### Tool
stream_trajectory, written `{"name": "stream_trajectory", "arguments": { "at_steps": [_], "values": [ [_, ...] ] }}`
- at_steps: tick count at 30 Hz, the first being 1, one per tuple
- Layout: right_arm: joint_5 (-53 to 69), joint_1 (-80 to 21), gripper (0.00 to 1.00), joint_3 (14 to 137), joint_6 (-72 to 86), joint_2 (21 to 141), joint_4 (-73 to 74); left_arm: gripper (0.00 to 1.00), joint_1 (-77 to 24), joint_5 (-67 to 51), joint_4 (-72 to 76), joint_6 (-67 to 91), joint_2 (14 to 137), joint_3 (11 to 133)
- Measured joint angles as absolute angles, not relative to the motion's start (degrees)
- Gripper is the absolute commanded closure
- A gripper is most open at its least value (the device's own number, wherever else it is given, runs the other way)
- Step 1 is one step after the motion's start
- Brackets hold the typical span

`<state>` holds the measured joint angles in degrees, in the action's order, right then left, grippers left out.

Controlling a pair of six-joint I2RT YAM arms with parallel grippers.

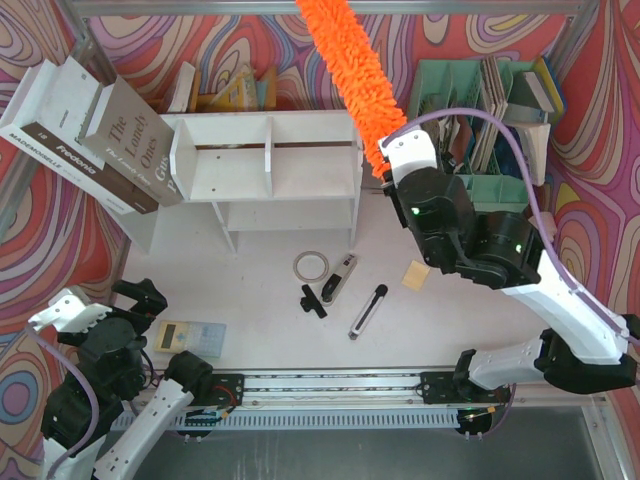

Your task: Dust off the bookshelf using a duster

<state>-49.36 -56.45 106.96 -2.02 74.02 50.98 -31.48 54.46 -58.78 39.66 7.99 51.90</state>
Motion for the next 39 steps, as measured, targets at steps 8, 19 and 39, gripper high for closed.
{"name": "stream_trajectory", "arguments": {
  "at_steps": [8,19,39],
  "values": [
    [-45.12,-56.45,1.0,101.12,3.97,74.87,58.89,0.02,-31.48,54.46,-58.76,39.66,7.99,51.9],
    [-43.77,-56.55,1.0,95.81,7.97,76.77,61.23,0.02,-31.48,54.46,-58.78,39.66,8.01,51.9],
    [-58.65,-51.55,1.0,96.57,11.77,76.42,65.12,0.02,-31.48,54.46,-58.78,39.66,8.01,51.9]
  ]
}}
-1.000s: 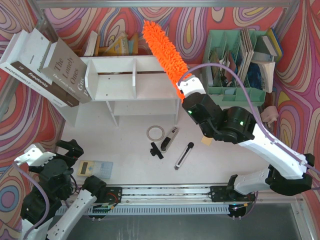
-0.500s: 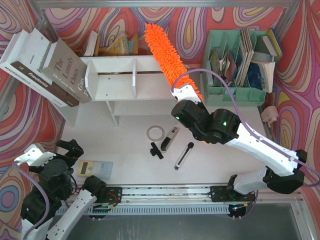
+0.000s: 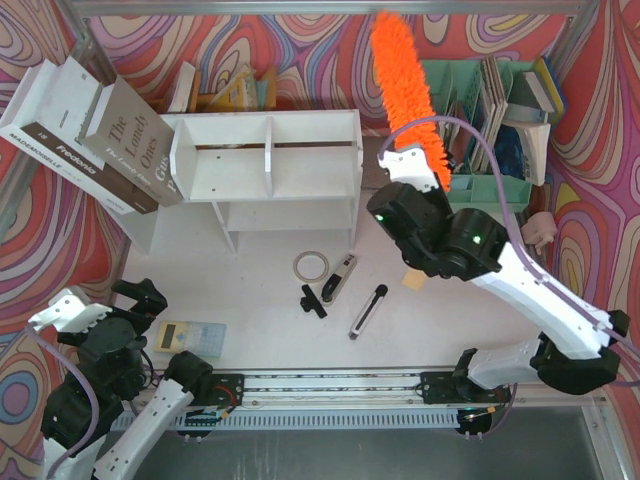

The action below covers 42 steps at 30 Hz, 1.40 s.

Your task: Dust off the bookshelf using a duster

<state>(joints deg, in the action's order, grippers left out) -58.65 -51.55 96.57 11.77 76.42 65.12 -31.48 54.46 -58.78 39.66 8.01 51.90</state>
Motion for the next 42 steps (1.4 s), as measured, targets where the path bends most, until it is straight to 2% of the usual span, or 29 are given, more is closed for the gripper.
{"name": "stream_trajectory", "arguments": {
  "at_steps": [8,22,28,35,42],
  "values": [
    [-61.12,-51.35,1.0,98.83,2.04,68.93,53.93,0.02,-31.48,54.46,-58.78,39.66,8.01,51.88],
    [-36.05,-51.35,1.0,97.62,0.45,70.63,49.6,0.02,-31.48,54.46,-58.78,39.66,8.01,51.88],
    [-29.89,-51.35,1.0,97.27,1.15,73.84,49.6,0.02,-31.48,54.46,-58.78,39.66,8.01,51.88],
    [-29.95,-51.37,1.0,97.1,2.39,77.28,51.2,0.02,-31.48,54.46,-58.78,39.66,8.01,51.86],
    [-35.92,-51.42,1.0,97.08,3.97,78.46,53.45,0.02,-31.48,54.46,-58.76,39.66,8.01,51.86]
  ]
}}
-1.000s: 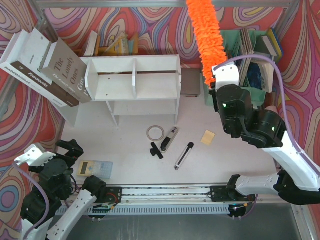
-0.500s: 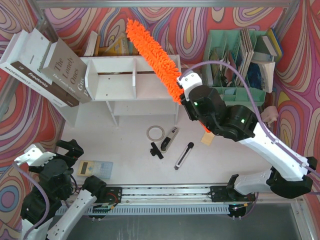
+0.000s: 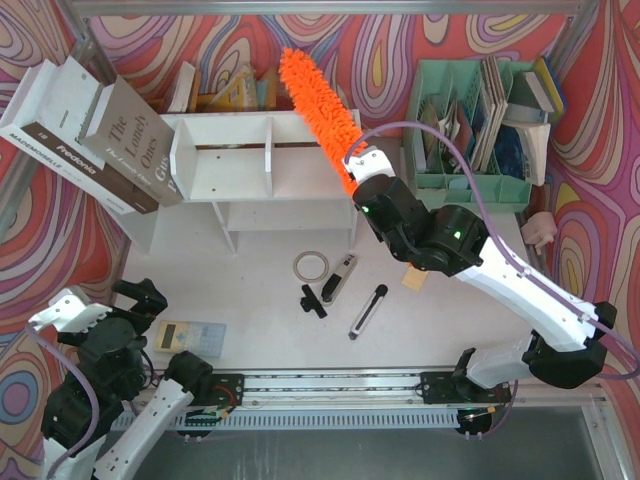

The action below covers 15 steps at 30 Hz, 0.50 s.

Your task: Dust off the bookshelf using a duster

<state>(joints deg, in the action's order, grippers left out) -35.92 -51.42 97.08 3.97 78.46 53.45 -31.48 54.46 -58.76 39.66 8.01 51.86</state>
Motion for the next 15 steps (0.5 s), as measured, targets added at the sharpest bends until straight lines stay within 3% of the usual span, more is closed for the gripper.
{"name": "stream_trajectory", "arguments": {
  "at_steps": [15],
  "values": [
    [-54.78,-50.57,1.0,101.34,1.78,74.91,55.44,0.02,-31.48,54.46,-58.78,39.66,8.01,51.86]
  ]
}}
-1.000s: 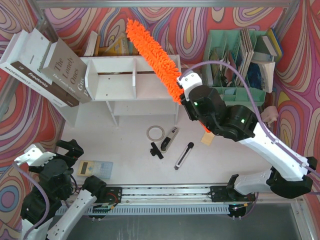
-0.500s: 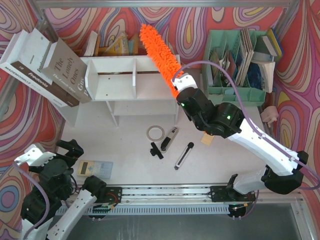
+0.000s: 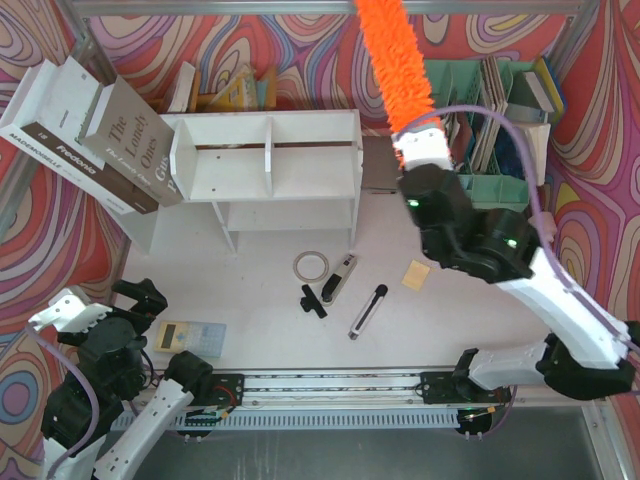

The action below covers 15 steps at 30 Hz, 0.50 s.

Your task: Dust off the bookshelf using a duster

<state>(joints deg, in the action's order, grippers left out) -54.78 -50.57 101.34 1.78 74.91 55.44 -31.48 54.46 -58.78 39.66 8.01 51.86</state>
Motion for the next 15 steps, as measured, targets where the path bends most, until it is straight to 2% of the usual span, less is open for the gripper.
{"name": "stream_trajectory", "arguments": {
  "at_steps": [4,9,15],
  "values": [
    [-53.47,-50.57,1.0,101.62,-2.66,67.68,48.64,0.02,-31.48,54.46,-58.76,39.66,8.01,51.86],
    [-45.54,-50.57,1.0,101.69,-3.79,60.4,43.53,0.02,-31.48,54.46,-58.78,39.66,7.99,51.86],
    [-37.04,-50.54,1.0,101.6,1.26,61.06,43.16,0.02,-31.48,54.46,-58.78,39.66,7.99,51.86]
  ]
}}
